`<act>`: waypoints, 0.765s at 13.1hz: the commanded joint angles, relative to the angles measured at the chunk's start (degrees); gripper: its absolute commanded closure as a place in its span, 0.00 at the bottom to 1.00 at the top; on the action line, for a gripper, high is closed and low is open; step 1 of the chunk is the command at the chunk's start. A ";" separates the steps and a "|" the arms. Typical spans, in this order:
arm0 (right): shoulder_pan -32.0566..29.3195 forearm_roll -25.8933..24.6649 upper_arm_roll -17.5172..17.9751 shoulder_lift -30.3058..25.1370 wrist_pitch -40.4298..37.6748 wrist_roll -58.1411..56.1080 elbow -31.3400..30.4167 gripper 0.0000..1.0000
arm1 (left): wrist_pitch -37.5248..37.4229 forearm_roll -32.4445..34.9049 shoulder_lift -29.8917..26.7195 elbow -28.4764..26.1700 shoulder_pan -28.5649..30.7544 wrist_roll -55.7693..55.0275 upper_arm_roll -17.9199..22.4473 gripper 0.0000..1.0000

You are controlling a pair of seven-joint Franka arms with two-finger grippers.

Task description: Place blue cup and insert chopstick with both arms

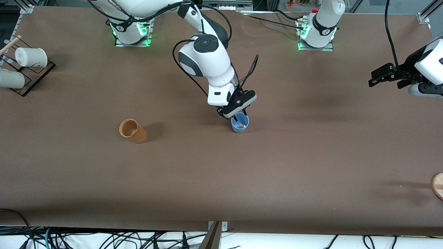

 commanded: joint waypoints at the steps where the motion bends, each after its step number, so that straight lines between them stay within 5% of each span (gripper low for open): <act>1: 0.16 -0.79 -0.14 -0.08 -3.54 1.70 1.96 0.00 | 0.89 0.46 0.06 -0.88 0.13 1.02 -0.26 0.00; 7: -3.09 -0.44 -1.37 -6.40 -28.14 1.00 5.92 0.00 | 0.89 0.46 1.29 0.79 0.04 1.02 -0.35 0.00; 10: -7.56 4.38 -4.35 -12.20 -36.93 0.74 3.91 0.00 | 0.89 0.46 1.29 0.96 0.04 1.02 -0.35 0.00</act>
